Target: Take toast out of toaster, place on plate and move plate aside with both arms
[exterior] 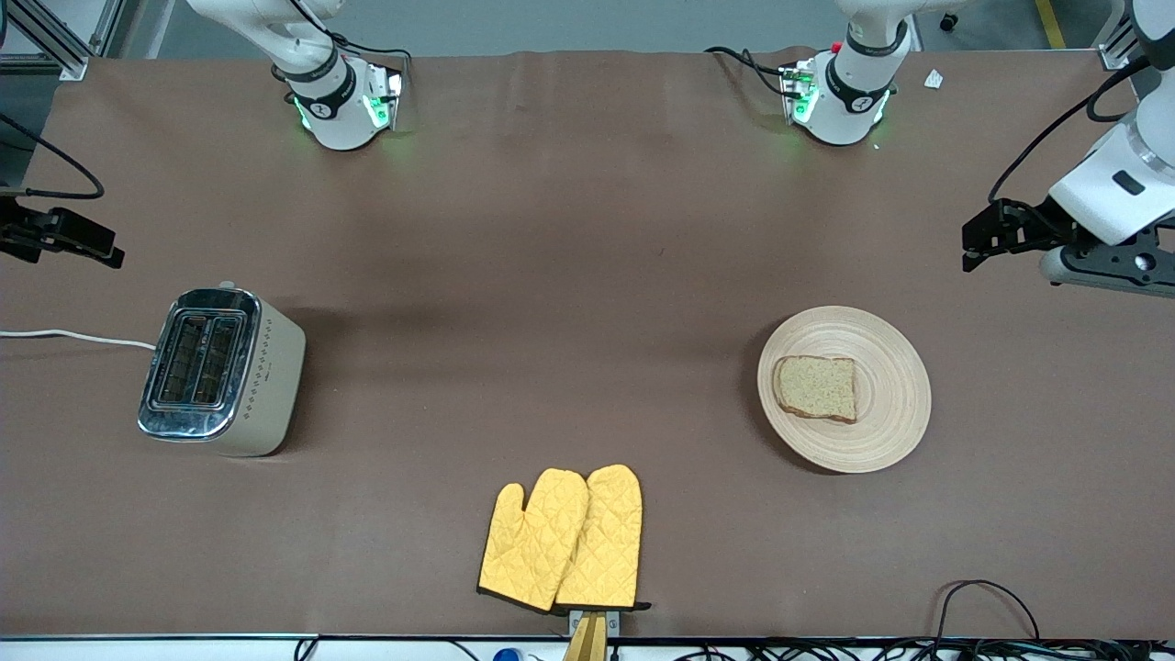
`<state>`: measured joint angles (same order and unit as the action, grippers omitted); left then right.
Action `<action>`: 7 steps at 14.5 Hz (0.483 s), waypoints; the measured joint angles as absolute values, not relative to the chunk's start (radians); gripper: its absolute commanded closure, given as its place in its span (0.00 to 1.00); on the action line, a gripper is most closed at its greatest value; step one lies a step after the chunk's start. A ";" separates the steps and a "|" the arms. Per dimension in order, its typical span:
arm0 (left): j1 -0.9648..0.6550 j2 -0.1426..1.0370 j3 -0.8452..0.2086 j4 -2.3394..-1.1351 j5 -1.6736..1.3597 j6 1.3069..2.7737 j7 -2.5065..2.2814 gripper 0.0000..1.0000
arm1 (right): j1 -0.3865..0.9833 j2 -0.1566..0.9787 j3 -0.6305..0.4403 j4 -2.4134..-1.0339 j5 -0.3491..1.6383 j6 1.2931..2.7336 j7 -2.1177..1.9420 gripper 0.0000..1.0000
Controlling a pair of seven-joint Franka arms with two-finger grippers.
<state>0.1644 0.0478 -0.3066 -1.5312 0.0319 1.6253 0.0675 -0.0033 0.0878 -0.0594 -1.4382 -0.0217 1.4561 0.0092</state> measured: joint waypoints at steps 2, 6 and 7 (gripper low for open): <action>0.166 0.048 -0.304 -1.525 0.032 1.618 0.065 0.00 | -0.003 0.088 -0.059 -1.438 -0.021 1.456 0.009 0.00; 0.090 0.048 -0.225 -1.524 0.032 1.613 0.065 0.00 | -0.003 0.088 -0.059 -1.443 -0.021 1.454 0.009 0.00; 0.033 0.048 -0.165 -1.524 0.032 1.613 0.065 0.00 | -0.003 0.088 -0.059 -1.443 -0.021 1.454 0.009 0.00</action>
<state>0.0328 0.0477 -0.1653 -1.5237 0.0319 1.6126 0.0652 -0.0031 0.0881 -0.0585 -1.4427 -0.0210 1.4544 0.0094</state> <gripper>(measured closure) 0.000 0.000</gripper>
